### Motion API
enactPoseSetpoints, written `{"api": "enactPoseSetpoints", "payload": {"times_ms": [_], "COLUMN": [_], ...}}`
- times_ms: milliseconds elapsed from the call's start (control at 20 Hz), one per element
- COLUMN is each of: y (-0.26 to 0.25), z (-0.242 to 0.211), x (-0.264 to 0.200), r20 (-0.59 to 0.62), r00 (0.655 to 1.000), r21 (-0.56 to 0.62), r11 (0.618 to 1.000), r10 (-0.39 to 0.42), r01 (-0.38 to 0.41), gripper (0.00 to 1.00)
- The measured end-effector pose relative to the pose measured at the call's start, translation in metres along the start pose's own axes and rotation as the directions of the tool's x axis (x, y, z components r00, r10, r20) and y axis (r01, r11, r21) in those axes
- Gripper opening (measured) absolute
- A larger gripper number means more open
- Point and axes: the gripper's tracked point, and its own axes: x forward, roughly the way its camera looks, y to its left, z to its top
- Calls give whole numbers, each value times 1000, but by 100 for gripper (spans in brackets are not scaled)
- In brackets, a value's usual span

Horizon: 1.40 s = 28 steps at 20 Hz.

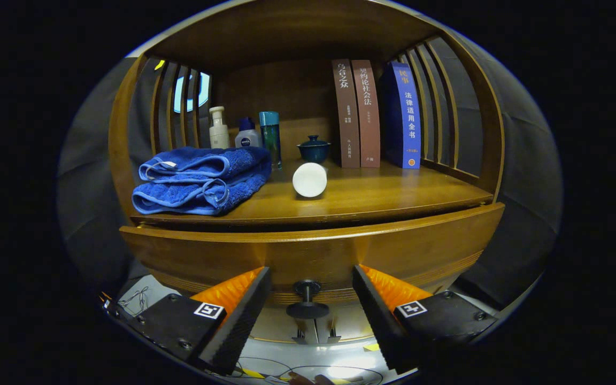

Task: Pull open the drawer, take out the items inside it, and place them on the countertop above the cabinet.

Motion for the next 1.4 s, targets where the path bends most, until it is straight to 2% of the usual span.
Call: {"api": "enactPoseSetpoints", "payload": {"times_ms": [900,1150,1400], "y": [-12,-17,-18], "z": [-6,10,55], "x": [10,-11,-68], "r20": [-49,-11,67], "r00": [998,999,997], "r21": [-38,-26,-1], "r11": [999,998,999], "r10": [-39,-54,-47], "r01": [37,53,47], "gripper": [100,100,100]}}
